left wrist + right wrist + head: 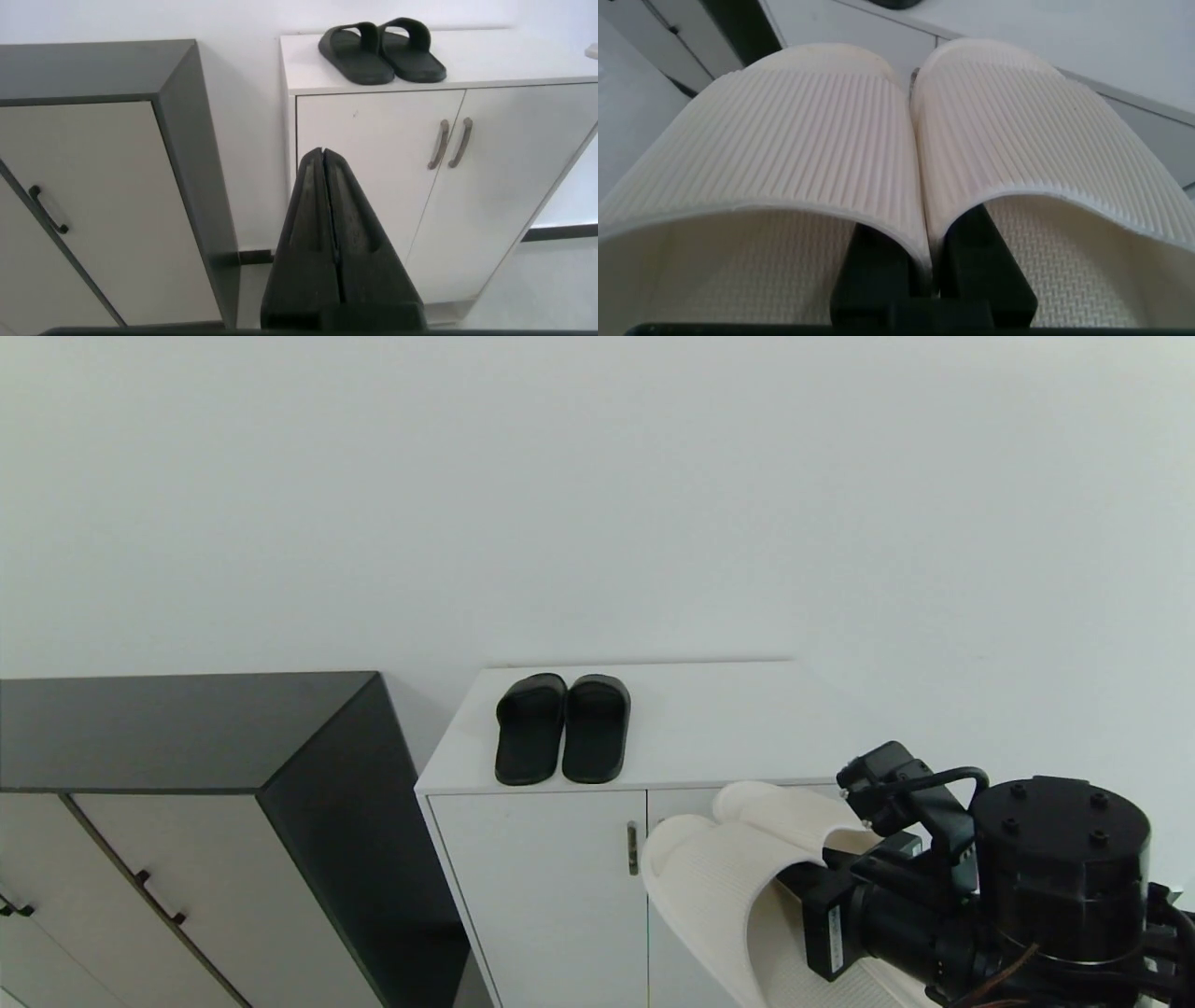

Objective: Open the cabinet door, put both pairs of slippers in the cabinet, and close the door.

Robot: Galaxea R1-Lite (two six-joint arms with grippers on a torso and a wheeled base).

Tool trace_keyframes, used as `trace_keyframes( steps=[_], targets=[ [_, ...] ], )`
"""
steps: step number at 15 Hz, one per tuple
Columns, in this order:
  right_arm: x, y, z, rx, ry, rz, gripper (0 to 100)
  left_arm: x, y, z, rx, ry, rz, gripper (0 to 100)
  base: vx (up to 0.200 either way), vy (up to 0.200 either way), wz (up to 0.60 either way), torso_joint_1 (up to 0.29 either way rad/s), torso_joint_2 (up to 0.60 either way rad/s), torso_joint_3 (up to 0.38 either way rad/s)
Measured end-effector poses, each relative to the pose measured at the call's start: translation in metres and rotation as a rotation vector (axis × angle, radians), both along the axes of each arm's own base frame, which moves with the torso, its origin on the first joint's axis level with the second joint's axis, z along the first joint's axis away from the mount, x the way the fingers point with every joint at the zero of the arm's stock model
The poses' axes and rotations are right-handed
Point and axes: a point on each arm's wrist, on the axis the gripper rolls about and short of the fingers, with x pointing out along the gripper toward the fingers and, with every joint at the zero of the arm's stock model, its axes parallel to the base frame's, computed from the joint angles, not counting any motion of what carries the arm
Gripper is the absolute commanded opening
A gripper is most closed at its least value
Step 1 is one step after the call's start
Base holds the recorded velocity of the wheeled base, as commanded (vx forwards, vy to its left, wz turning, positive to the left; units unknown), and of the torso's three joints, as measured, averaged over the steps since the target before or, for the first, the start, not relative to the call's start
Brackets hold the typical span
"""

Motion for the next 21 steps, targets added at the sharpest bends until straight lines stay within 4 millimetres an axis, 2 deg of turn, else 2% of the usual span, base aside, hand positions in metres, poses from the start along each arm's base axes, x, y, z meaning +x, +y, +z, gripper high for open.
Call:
trace_keyframes(
  steps=[13,21],
  targets=[
    [-0.0017,-0.0020,-0.0028,-0.001,0.001,0.007,0,0.0000,0.0000,0.0001,0.000,0.000,0.000,0,0.000,0.000,0.00,0.000,0.00,0.000],
    [-0.0027,-0.0024,-0.0046,-0.005,0.005,0.009,0,0.0000,0.0000,0.0001,0.003,0.000,0.001,0,0.000,0.000,0.00,-0.143,0.33,0.181]
  ],
)
